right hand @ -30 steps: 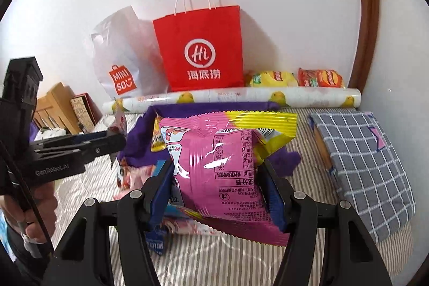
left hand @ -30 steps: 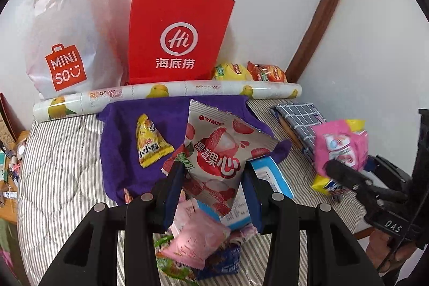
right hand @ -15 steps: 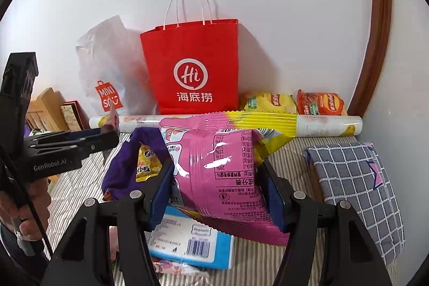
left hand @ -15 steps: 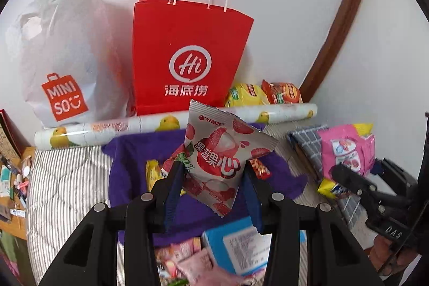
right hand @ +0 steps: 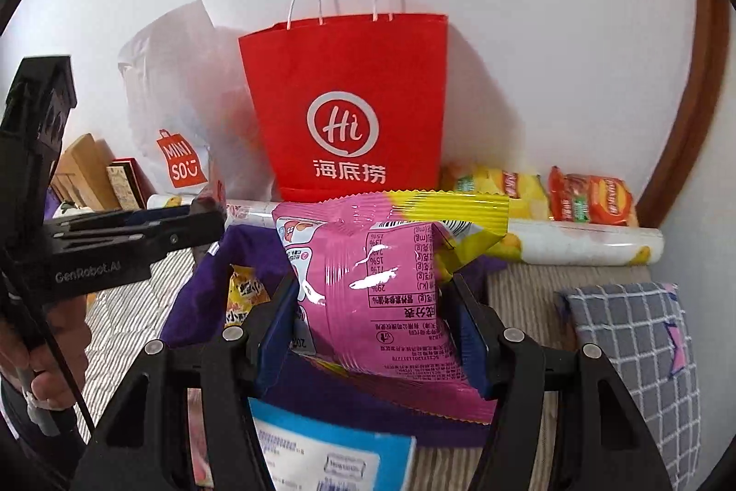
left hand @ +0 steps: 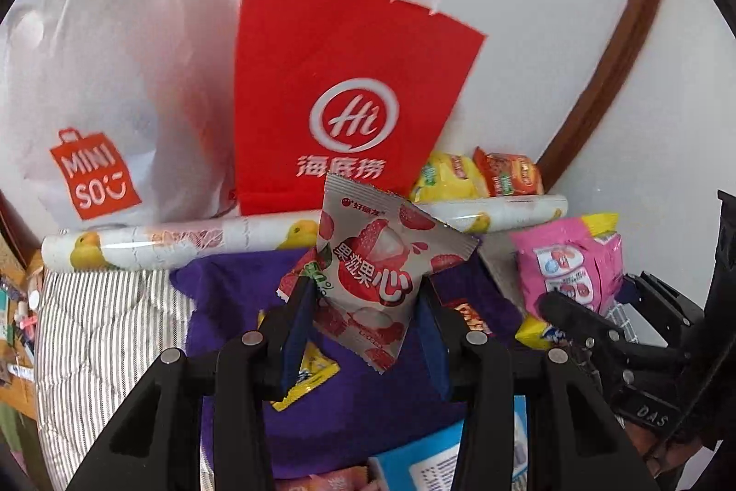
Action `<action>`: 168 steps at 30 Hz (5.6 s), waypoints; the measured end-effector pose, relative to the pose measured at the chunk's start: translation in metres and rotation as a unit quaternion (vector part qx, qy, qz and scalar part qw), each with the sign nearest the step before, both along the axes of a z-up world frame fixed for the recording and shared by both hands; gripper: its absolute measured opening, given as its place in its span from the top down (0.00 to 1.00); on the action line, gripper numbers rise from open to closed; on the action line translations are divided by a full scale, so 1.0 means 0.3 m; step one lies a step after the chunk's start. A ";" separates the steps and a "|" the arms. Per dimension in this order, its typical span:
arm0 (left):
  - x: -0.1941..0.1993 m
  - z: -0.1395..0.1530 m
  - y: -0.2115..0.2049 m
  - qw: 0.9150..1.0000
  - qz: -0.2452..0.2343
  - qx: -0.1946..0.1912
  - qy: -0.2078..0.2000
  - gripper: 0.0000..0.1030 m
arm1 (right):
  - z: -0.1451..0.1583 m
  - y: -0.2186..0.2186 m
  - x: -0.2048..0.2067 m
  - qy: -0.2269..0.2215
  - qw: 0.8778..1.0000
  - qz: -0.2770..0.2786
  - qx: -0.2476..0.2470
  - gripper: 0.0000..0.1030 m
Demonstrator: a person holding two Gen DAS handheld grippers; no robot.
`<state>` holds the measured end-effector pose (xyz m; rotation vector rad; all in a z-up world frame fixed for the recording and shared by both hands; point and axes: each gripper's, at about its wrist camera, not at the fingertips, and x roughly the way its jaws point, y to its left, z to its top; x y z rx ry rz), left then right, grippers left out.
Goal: Organize snacks
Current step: 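Carry the pink bag and white-and-red bag over the purple towel with both tools, then open the right tool to drop the pink bag on the towel while the left tool drops the white-and-red bag, then move both open tools back to the snack pile beside the blue box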
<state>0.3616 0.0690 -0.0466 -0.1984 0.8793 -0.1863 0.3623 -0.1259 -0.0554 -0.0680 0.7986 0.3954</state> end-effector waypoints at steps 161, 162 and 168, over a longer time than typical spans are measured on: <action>-0.432 -0.179 0.179 0.993 0.010 -0.017 0.119 0.35 | -0.342 0.091 -0.608 0.062 0.990 0.055 -0.110 0.59; -0.431 -0.183 0.181 0.992 0.009 -0.020 0.121 0.35 | -0.346 0.100 -0.609 0.050 0.989 0.061 -0.125 0.58; -0.443 -0.215 0.188 0.990 0.003 -0.039 0.134 0.35 | -0.364 0.127 -0.592 0.026 0.982 0.103 -0.159 0.57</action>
